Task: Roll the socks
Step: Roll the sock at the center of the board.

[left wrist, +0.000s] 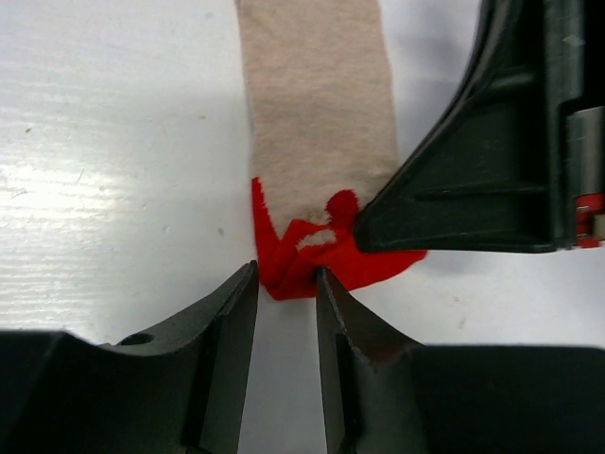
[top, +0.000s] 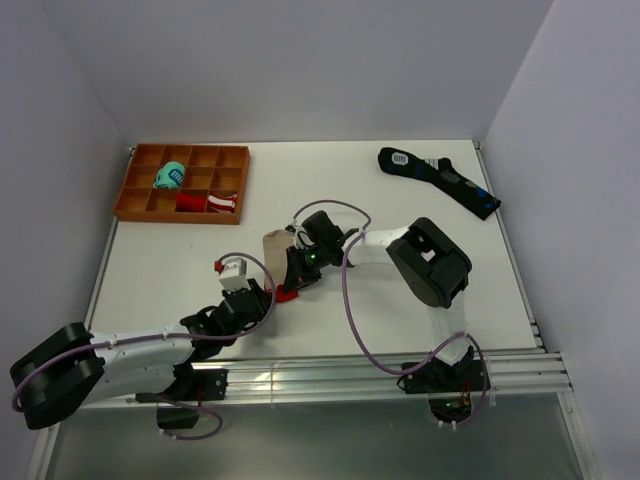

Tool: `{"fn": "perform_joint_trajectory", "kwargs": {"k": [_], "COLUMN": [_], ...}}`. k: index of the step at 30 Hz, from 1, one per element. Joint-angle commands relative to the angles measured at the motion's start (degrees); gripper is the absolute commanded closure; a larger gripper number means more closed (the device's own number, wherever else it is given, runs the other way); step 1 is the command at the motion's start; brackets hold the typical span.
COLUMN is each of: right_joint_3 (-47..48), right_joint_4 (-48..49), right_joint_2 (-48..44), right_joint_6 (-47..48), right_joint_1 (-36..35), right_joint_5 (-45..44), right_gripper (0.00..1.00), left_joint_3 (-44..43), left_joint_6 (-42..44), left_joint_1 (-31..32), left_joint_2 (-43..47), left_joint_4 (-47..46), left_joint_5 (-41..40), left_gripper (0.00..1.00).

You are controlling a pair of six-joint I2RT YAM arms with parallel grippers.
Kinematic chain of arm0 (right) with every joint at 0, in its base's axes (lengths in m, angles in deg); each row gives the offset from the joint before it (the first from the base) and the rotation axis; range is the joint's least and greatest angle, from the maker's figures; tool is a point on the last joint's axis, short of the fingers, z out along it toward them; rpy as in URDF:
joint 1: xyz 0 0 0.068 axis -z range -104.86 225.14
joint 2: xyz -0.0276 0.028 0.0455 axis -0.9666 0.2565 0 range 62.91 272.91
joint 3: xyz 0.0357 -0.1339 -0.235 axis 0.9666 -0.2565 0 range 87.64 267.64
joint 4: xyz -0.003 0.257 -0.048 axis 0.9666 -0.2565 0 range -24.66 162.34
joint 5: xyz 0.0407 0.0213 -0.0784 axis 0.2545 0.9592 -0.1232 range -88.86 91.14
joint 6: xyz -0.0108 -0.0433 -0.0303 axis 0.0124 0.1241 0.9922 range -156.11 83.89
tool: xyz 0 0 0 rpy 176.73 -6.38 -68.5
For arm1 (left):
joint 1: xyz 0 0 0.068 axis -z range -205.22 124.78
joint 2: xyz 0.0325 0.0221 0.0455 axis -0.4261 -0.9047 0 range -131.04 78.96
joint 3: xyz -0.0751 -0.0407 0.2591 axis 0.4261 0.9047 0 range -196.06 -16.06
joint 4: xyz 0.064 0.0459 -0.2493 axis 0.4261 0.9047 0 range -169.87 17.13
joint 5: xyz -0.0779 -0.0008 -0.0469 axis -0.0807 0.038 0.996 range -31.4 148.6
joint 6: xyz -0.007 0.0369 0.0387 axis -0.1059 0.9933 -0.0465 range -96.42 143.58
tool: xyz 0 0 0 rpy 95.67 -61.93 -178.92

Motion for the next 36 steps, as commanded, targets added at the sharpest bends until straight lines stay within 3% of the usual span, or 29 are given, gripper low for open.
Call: {"fn": "perform_joint_trajectory", "kwargs": {"k": [1, 6, 15, 23, 36], "right_joint_3": [-0.75, -0.58, -1.46, -1.37, -1.72], "right_joint_4": [-6.35, -6.52, -5.65, -5.38, -5.12], "right_joint_2": [3.65, 3.83, 4.26, 4.44, 4.53], "right_joint_6": [2.28, 2.63, 2.28, 2.1, 2.27], "right_joint_1": [-0.19, -0.19, -0.19, -0.19, -0.19], "right_joint_5": [-6.09, -5.83, -5.48, -5.22, -5.04], "right_gripper": [0.99, 0.98, 0.99, 0.99, 0.99], "left_joint_3": [-1.2, -1.12, 0.38, -1.65, -1.74], "left_joint_6": [-1.32, -2.9, -1.41, -2.81, -2.46], "left_joint_1": [1.27, 1.8, 2.24, 2.24, 2.24], "left_joint_2": [-2.78, -5.16, -0.24, -6.56, -7.18], "left_joint_4": [-0.33, -0.86, -2.7, -2.53, -4.55], "left_joint_5": [-3.53, -5.03, -5.91, -6.17, -6.97], "left_gripper": [0.63, 0.62, 0.61, 0.6, 0.59]}}
